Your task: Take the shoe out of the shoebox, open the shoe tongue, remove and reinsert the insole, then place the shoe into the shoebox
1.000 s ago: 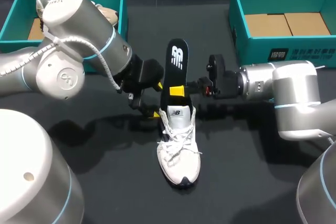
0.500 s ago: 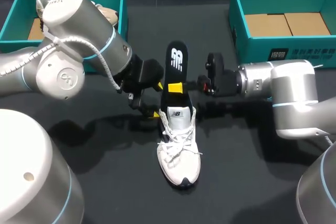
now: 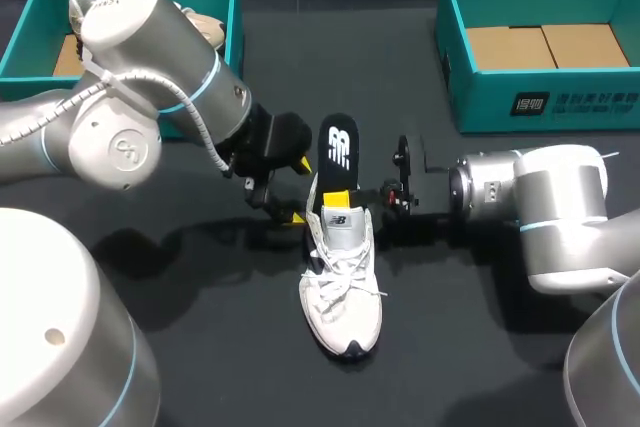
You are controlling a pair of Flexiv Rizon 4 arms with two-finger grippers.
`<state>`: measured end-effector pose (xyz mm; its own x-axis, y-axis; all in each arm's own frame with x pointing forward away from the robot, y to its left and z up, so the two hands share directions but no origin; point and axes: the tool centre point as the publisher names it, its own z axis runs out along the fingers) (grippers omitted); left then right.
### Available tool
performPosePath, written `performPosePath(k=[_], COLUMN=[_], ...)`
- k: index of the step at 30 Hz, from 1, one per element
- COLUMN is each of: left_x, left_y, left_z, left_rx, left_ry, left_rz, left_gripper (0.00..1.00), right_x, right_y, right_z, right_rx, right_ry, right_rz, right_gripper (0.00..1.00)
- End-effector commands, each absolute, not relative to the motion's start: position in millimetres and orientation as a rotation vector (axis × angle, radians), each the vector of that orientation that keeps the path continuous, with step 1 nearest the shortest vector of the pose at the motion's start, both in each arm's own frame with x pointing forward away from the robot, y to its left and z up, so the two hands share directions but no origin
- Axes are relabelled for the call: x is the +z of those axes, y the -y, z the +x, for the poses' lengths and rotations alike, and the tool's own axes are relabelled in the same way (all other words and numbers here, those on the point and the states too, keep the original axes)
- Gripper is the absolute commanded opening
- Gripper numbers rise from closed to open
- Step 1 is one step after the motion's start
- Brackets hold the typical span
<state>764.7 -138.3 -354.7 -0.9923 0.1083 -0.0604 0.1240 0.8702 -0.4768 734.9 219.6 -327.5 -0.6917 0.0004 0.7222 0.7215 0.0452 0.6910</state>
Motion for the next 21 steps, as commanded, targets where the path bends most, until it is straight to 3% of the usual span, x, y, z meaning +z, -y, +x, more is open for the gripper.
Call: performPosePath(k=[1, 3, 4, 6, 17, 21], left_x=[-356, -356, -356, -356, -356, -356], left_y=[139, 139, 139, 139, 139, 139], left_z=[765, 765, 765, 765, 765, 765], left_rx=[-0.766, -0.766, -0.766, -0.766, -0.766, -0.766], left_ry=[-3.007, -3.007, -3.007, -3.007, -3.007, -3.007], left_rz=[0.187, 0.187, 0.187, 0.187, 0.187, 0.187], left_gripper=[1.0, 1.0, 1.0, 1.0, 1.0, 1.0], right_x=[-332, -330, -327, -320, -293, -288], right_y=[-221, -220, -220, -221, -221, -220], right_z=[722, 721, 721, 722, 741, 749], right_rx=[-1.702, -1.71, -1.717, -1.728, -1.757, -1.768], right_ry=[1.779, 1.779, 1.785, 1.801, 1.879, 1.887], right_rz=[-0.761, -0.76, -0.755, -0.738, -0.632, -0.609], right_gripper=[0.0, 0.0, 0.18, 0.34, 0.43, 0.4])
